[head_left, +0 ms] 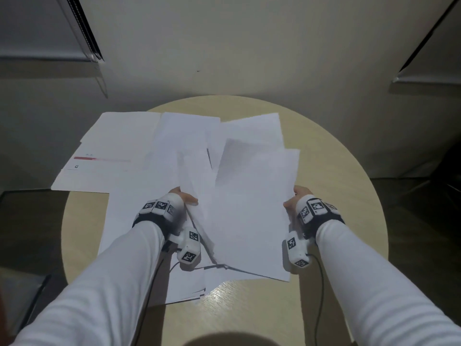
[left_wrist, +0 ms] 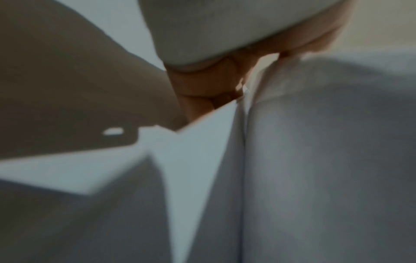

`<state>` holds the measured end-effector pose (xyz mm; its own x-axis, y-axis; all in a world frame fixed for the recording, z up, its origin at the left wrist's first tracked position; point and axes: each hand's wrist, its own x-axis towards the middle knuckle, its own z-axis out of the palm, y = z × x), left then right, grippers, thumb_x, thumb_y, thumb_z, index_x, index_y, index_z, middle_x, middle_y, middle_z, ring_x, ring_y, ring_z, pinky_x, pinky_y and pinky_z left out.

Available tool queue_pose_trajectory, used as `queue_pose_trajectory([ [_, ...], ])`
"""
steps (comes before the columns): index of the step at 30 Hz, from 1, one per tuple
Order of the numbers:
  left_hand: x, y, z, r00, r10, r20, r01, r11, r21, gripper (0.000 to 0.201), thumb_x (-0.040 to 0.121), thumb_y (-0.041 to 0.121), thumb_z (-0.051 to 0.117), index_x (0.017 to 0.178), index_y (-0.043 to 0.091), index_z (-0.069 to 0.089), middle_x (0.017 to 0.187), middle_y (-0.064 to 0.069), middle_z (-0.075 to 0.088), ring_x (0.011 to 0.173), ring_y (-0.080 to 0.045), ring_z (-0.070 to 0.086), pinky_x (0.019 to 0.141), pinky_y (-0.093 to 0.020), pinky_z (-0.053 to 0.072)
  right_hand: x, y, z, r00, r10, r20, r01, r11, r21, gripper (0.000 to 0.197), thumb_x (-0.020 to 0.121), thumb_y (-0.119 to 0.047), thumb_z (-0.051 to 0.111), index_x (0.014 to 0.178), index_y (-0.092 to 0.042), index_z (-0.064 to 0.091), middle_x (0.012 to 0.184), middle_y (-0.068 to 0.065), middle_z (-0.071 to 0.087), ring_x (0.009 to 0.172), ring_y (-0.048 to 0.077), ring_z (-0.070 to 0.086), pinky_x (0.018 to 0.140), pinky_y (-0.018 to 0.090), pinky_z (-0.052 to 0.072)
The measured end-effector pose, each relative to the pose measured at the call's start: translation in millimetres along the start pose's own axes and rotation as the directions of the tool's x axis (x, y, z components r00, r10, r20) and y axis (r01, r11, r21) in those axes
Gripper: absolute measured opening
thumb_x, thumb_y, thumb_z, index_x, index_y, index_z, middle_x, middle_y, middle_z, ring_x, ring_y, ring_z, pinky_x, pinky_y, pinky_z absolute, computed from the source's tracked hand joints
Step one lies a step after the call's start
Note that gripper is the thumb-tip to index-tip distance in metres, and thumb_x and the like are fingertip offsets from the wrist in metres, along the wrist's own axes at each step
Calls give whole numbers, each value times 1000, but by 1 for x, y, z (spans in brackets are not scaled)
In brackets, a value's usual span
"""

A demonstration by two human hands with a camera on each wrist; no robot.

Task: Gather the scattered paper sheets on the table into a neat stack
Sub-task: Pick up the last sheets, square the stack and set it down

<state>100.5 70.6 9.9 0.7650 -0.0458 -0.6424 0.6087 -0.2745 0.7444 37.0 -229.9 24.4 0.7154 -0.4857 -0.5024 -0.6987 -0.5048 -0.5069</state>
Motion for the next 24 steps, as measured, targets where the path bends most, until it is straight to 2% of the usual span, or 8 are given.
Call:
queue_pose_trajectory([
  [5,2,0,7,992,17,-125,3,988,152,37,79,-14,61,115,-10,56,114,-29,60,99,-33,56,82,-37,45,2,-12,-16,988,-32,-151,11,990,-138,32,87,2,48,117,1,57,116,19,61,107,36,57,90,35,46],
  [7,1,0,5,989,34,-145,-12,989,148,45,78,-10,65,121,-9,53,123,-28,58,97,-31,57,78,-37,48,5,-7,-17,969,-26,-245,17,999,-39,29,87,3,43,111,-2,59,101,17,60,90,32,55,79,32,44],
  [13,6,6,0,973,27,-231,18,982,187,67,83,3,64,141,4,32,142,-16,44,129,-32,46,110,-40,36,16,3,-20,925,55,-377,133,882,453,22,84,6,45,95,-13,53,90,8,53,79,20,45,71,26,35],
  [16,11,6,0,970,26,-240,14,986,166,45,82,-9,59,125,-1,46,115,-16,56,106,-33,56,92,-38,47,13,-4,-29,880,124,-459,203,775,599,20,85,5,46,96,-11,52,92,8,56,80,21,48,74,25,37],
  [18,13,4,-1,972,44,-232,-1,983,186,25,83,-16,51,83,8,50,77,-11,49,73,-27,50,59,-27,46,10,-12,-38,841,168,-514,257,711,654,20,87,4,45,101,-8,52,102,10,58,87,19,48,80,23,36],
  [19,13,4,-1,972,46,-231,2,979,204,37,84,-15,50,68,17,38,67,-5,39,62,-21,42,51,-20,41,11,-17,-42,828,188,-528,281,676,681,24,88,4,45,109,-7,52,110,10,58,91,19,48,83,23,35],
  [21,13,3,-2,966,52,-252,2,978,209,53,84,-8,56,62,25,21,66,4,31,59,-14,37,53,-16,35,13,-26,-50,829,203,-520,301,623,722,34,90,2,45,121,-11,49,119,7,54,102,19,49,89,21,33],
  [24,12,1,0,962,85,-261,-36,982,187,50,86,-8,54,62,26,25,67,2,36,84,-18,42,74,-25,36,15,-36,-60,840,235,-489,260,617,743,26,91,-4,48,115,-12,42,110,1,40,98,16,40,86,19,28],
])
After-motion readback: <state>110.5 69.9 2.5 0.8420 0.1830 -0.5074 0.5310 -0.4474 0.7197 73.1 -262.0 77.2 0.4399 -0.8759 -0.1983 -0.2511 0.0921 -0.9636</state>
